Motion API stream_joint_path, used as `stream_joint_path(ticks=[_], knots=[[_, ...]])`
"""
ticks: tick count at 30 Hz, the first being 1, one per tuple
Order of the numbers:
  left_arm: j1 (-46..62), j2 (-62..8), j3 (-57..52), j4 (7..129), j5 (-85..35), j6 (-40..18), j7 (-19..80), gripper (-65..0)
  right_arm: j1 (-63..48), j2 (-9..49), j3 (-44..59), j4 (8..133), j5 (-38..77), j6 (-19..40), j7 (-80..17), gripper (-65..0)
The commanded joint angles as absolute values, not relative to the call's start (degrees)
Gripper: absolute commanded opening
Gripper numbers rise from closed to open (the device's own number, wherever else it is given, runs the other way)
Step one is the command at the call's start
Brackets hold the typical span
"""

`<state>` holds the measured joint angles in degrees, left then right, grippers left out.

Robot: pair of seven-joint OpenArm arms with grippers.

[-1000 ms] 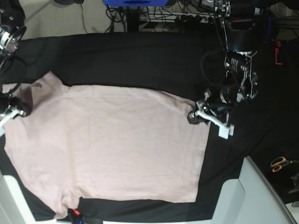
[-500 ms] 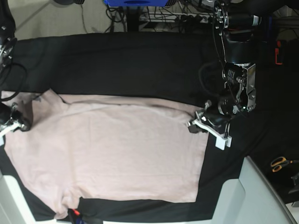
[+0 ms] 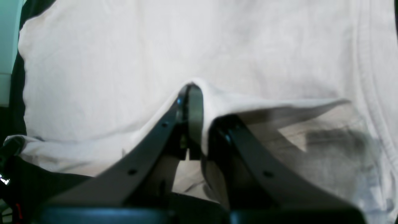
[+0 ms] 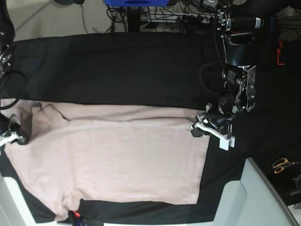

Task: Fold the T-shirt properly
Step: 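Lift the shoulders and fold them over toward the hem with both grippers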

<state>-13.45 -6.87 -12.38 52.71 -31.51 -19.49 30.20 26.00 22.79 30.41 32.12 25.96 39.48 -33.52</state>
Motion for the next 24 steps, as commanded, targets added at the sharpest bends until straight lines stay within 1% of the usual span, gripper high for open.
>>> stream_joint_path(ticks=[1, 5, 11, 13, 18, 20, 24], knots=[[-14.6, -7.4, -12.7, 53.6, -32.1, -19.0, 29.1, -65.0, 28.4, 24.0, 28.6, 32.7, 26.9, 40.0, -32.0, -63.8], [-16.1, -7.5, -12.5, 53.5, -32.1, -18.1, 29.1, -65.0, 29.5, 23.7, 23.4, 32.7, 26.1, 40.0, -29.0, -63.8], [-17.0, -7.5, -12.4, 53.5, -32.1, -18.0, 28.5, -65.0, 30.2, 23.6, 23.0, 32.6, 26.2, 40.0, -28.4, -63.8], [-17.0, -7.5, -12.4, 53.1, -32.0, -18.0, 25.5, -65.0, 30.2, 23.6, 23.0, 32.6, 26.2, 40.0, -28.4, -63.8], [-18.5, -7.0, -12.4, 46.4, -26.2, -18.0, 20.6, -65.0, 29.8, 23.6, 22.8, 32.6, 26.2, 40.0, -27.6, -63.6], [-19.0, -6.6, -12.4, 44.1, -25.6, -18.0, 18.4, -65.0, 29.6, 23.6, 22.6, 32.6, 26.2, 40.0, -26.6, -63.6], [-19.0, -5.8, -12.4, 43.6, -25.2, -18.0, 16.7, -65.0, 29.3, 23.6, 23.0, 32.6, 26.2, 40.0, -26.2, -62.9]])
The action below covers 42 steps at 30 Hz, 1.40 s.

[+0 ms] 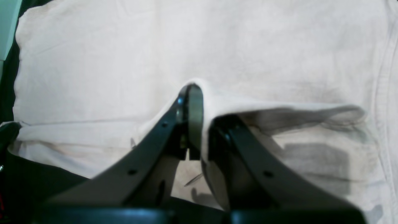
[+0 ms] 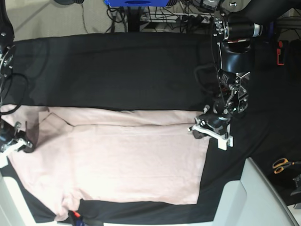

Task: Fold the T-shirt properly
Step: 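Lift the shoulders and fold them over toward the hem with both grippers, then open both grippers and raise them off the folded shirt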

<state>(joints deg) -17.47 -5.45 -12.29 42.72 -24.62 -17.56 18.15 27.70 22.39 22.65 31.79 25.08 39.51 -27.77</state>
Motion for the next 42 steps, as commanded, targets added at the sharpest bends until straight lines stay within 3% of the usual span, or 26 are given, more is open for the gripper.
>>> stream_joint_path(ticks=[1, 3, 5, 11, 12, 13, 14, 17, 21, 26, 31, 36, 42], knots=[[-19.0, -5.8, -12.4, 43.6, -25.2, -18.0, 16.7, -65.0, 29.2, 23.6, 23.0, 32.6, 26.2, 40.0, -25.5, -62.9], [-19.0, -5.8, -12.6, 43.6, -25.3, -18.0, 16.2, -65.0, 29.1, 23.5, 23.0, 32.6, 26.2, 40.0, -23.3, -62.1], [-19.1, -5.8, -12.5, 43.6, -25.2, -18.0, 14.1, -65.0, 29.1, 22.7, 23.1, 32.5, 26.3, 40.0, -21.4, -56.9], [-21.1, -6.2, -12.4, 43.3, -25.2, -18.0, 13.0, -65.0, 28.2, 22.4, 23.1, 32.6, 26.6, 33.4, -17.7, -22.1], [-21.3, -6.3, -12.5, 43.5, -25.2, -18.0, 13.0, -61.9, 28.2, 22.4, 23.1, 32.6, 26.6, 33.2, -17.4, -17.0], [-21.4, -6.3, -12.9, 43.6, -25.2, -18.0, 13.0, -52.0, 28.1, 22.4, 23.1, 32.8, 26.7, 33.2, -16.9, -13.8], [-21.6, -6.4, -13.1, 43.9, -25.5, -18.0, 13.0, -42.9, 27.8, 22.4, 23.5, 32.9, 27.2, 33.2, -16.5, -13.2], [-21.1, -7.5, -13.1, 47.6, -25.6, -18.0, 13.1, -24.5, 27.3, 22.4, 28.6, 34.6, 30.5, 33.2, -16.7, -13.4], [-17.5, -7.5, -13.1, 54.5, -25.6, -18.0, 15.4, -13.0, 21.4, 22.4, 35.0, 43.6, 36.1, 33.2, -21.3, -13.4], [-7.9, -8.0, -13.1, 67.7, -25.6, -18.2, 21.8, -11.8, 10.1, 18.2, 46.5, 56.4, 46.0, 32.6, -30.0, -13.5], [5.3, -10.2, -12.6, 80.3, -25.1, -18.3, 22.2, -12.2, 4.8, 13.0, 56.8, 58.3, 50.0, 21.8, -34.1, -13.5], [11.5, -11.9, -13.0, 83.6, -25.5, -18.3, 22.2, -12.2, 6.8, 14.0, 57.3, 49.8, 50.1, 21.0, -33.6, -13.5], [14.5, -12.7, -13.1, 83.6, -25.6, -18.3, 22.5, -11.5, 12.3, 18.4, 56.7, 32.0, 50.0, 21.1, -26.4, -13.5]])
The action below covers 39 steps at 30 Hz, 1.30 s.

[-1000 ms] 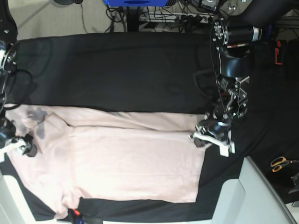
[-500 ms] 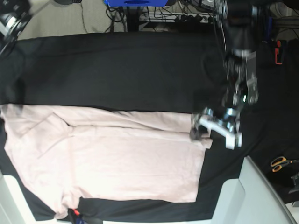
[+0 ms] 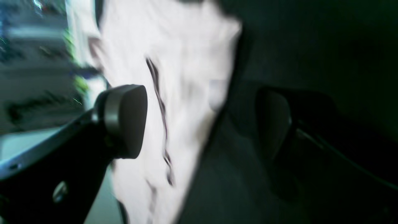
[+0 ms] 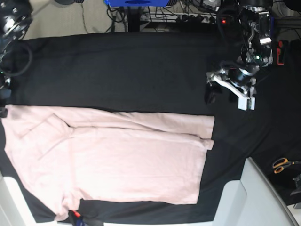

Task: Fold the T-shirt properly
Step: 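Open both grippers and raise them off the folded shirt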

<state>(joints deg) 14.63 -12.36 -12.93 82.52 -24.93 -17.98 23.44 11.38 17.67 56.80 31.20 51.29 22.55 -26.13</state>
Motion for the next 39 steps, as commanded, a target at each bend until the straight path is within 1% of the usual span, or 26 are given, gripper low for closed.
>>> stream_joint_path(ticks=[1, 5, 9, 10, 11, 12, 13, 17, 19, 20, 23, 24, 25, 27, 30, 31, 39], knots=[[14.9, -12.7, -13.1, 83.6, -25.6, -18.3, 22.5, -11.5, 13.0, 19.5, 56.7, 29.0, 50.0, 21.2, -25.1, -13.5], [15.3, -12.5, -13.1, 83.4, -25.6, -18.3, 22.5, -11.5, 16.1, 22.2, 56.6, 20.1, 49.9, 21.4, -22.3, -13.5], [15.1, -12.0, -12.8, 83.4, -25.6, -18.3, 22.5, -12.0, 17.8, 22.2, 51.5, 18.9, 50.0, 21.4, -22.3, -13.5], [14.9, -11.6, -12.8, 83.4, -25.7, -18.3, 22.5, -12.2, 18.2, 22.1, 50.2, 18.9, 50.1, 21.4, -22.3, -14.0], [14.8, -11.0, -13.1, 83.4, -25.7, -18.3, 22.5, -12.2, 18.6, 22.1, 48.9, 18.9, 50.1, 21.4, -22.2, -15.9], [14.8, -10.8, -13.1, 83.3, -25.7, -18.3, 22.5, -12.2, 18.7, 22.0, 48.3, 18.9, 50.1, 21.4, -22.1, -18.9], [14.7, -10.7, -13.1, 83.3, -25.7, -18.3, 22.5, -12.2, 18.7, 22.0, 47.7, 18.9, 50.2, 21.4, -21.9, -24.0], [13.9, -10.2, -13.1, 81.9, -25.7, -18.3, 22.5, -12.2, 18.8, 22.0, 47.4, 18.7, 50.1, 21.4, -21.9, -47.6], [13.1, -10.2, -13.1, 80.1, -25.7, -18.3, 22.5, -11.8, 18.8, 22.0, 47.4, 18.7, 50.1, 21.4, -21.9, -55.7], [12.4, -10.2, -13.1, 78.9, -25.7, -18.3, 22.5, -11.5, 18.8, 22.0, 47.4, 18.7, 50.1, 21.4, -21.9, -57.6], [10.2, -10.2, -13.1, 75.3, -25.8, -18.3, 22.5, -11.5, 18.7, 22.0, 47.3, 18.7, 50.0, 21.5, -22.1, -58.2], [9.5, -10.2, -13.1, 74.4, -25.9, -18.3, 22.5, -11.5, 18.6, 22.0, 47.3, 18.7, 50.0, 21.5, -22.1, -59.4], [8.8, -10.1, -13.1, 73.7, -26.9, -18.3, 22.5, -11.5, 18.6, 22.0, 47.3, 18.7, 50.0, 21.5, -22.1, -62.0], [8.0, -9.8, -13.4, 72.6, -32.5, -18.3, 22.2, -11.5, 18.5, 22.0, 47.3, 18.7, 50.0, 21.5, -22.1, -64.2], [6.8, -10.0, -15.7, 69.8, -40.5, -18.3, 22.2, -11.5, 18.4, 22.0, 47.3, 18.9, 50.0, 21.5, -22.3, -64.2], [5.8, -10.0, -16.0, 68.6, -41.5, -18.3, 22.2, -11.5, 18.4, 22.0, 47.3, 18.9, 50.0, 21.5, -22.3, -64.2], [-0.1, -9.8, -16.2, 60.6, -41.5, -18.2, 22.1, -12.0, 18.4, 22.0, 47.3, 18.9, 50.0, 21.5, -22.3, -64.2]])
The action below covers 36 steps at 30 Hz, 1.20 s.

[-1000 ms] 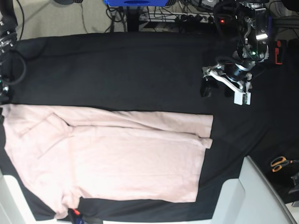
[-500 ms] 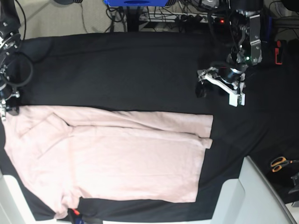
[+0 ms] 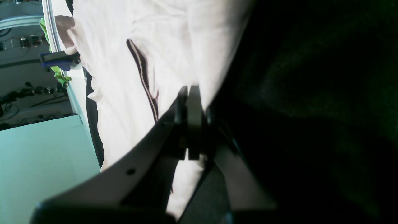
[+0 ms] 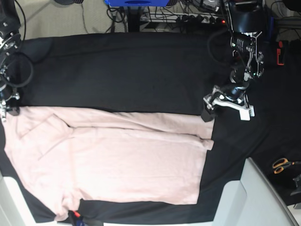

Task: Fold the T-shirt properly
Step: 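Open both grippers and raise them off the folded shirt, then grasp the folded edge of the shirt with both grippers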

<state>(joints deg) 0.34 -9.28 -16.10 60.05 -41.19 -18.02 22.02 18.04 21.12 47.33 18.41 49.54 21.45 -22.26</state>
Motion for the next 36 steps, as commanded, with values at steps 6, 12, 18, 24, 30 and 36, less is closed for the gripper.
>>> stream_joint_path(ticks=[6, 12, 18, 24, 30, 36], knots=[[-4.1, -8.4, -16.2, 56.5, -41.5, -18.2, 22.1, -12.3, 18.4, 22.0, 47.3, 18.9, 50.0, 21.5, -22.3, -64.2], [-7.3, -7.6, -15.9, 52.1, -41.5, -18.2, 22.1, -12.3, 18.4, 22.0, 47.3, 18.9, 50.0, 21.5, -22.3, -64.2], [-8.8, -6.5, -15.9, 49.9, -41.5, -18.2, 22.1, -12.7, 18.4, 22.0, 47.3, 18.9, 50.0, 21.5, -22.3, -64.2], [-9.3, -6.5, -15.9, 48.3, -41.5, -18.2, 22.1, -28.5, 18.3, 22.0, 47.3, 18.9, 50.0, 21.5, -22.3, -64.2], [-12.5, -6.7, -15.9, 41.4, -41.5, -18.3, 21.3, -65.0, 18.3, 22.0, 47.3, 18.9, 50.0, 21.5, -22.3, -64.2], [-12.2, -7.0, -15.8, 41.6, -41.5, -18.2, 21.3, -65.0, 18.3, 22.0, 47.3, 19.0, 50.0, 21.5, -22.3, -64.2]])
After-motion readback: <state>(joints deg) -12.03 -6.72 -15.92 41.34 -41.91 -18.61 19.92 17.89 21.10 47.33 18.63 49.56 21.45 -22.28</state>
